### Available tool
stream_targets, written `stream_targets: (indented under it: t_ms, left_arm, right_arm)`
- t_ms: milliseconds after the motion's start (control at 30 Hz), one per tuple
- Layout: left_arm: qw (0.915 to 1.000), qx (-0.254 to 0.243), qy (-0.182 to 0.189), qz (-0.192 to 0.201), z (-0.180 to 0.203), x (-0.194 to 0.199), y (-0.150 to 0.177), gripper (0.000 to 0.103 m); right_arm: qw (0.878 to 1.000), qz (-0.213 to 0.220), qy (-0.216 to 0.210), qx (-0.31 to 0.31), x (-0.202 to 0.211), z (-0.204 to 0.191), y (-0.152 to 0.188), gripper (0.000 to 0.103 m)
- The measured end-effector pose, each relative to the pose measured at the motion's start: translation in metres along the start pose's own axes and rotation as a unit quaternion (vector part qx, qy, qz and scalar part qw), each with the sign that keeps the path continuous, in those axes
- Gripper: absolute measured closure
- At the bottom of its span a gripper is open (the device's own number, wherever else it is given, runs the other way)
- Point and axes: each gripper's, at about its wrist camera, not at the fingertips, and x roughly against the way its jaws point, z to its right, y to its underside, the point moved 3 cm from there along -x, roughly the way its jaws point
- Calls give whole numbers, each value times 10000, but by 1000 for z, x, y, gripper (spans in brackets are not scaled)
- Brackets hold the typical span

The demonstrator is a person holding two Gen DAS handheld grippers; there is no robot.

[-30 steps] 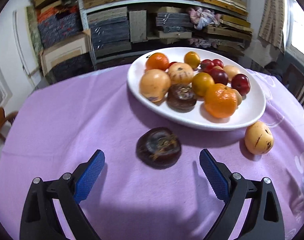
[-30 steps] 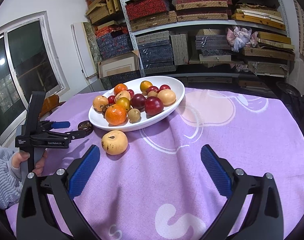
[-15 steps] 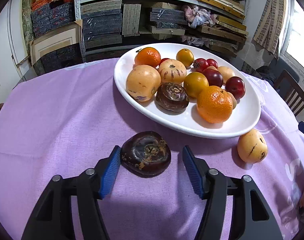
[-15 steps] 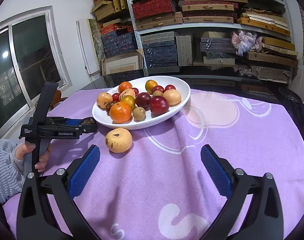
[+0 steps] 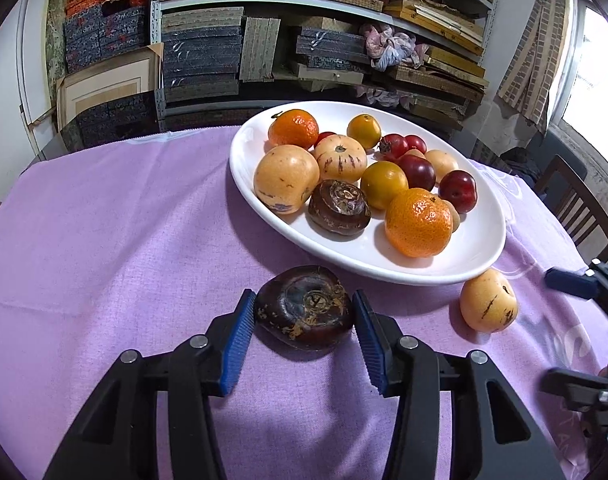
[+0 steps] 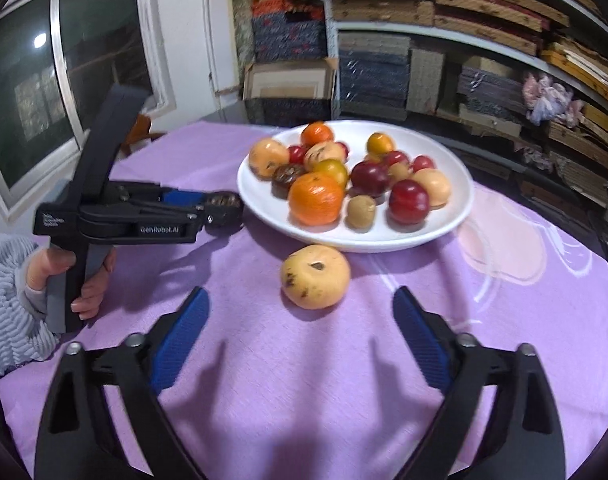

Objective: Organize fruits
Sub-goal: 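Close the left tool on the dark brown fruit while the right tool grasps the pale yellow fruit, then lift and carry the dark brown and pale yellow fruits over the plate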

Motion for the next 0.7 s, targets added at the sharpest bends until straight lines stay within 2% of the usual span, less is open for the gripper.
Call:
stream_targets:
  t_ms: [100, 167, 300, 367, 533, 700]
  left_arm:
    - [10000, -17, 36, 9, 1, 1, 1, 53]
    - [10000, -20, 55, 10, 1, 0, 0, 53]
    - [10000, -17, 97, -13, 1, 0, 0, 53]
    - [9999, -23, 99, -13, 1, -1, 0, 53]
    - [9999, -89, 132, 29, 4, 2, 2, 53]
    - [9987, -405, 228, 194, 24, 15, 9, 53]
  right_arm:
    - [9996, -205, -24, -179, -19, 5, -3, 30]
    - [9991, -261, -100, -329, -27, 9, -6, 37]
    - [9988, -320, -14, -370, -36, 13, -8, 47]
    - [9988, -332, 18, -366, -39, 14, -8, 56]
    - [9987, -332, -57, -373, -31, 14, -1, 56]
    - [9980, -252, -183, -559, -6, 17, 18, 56]
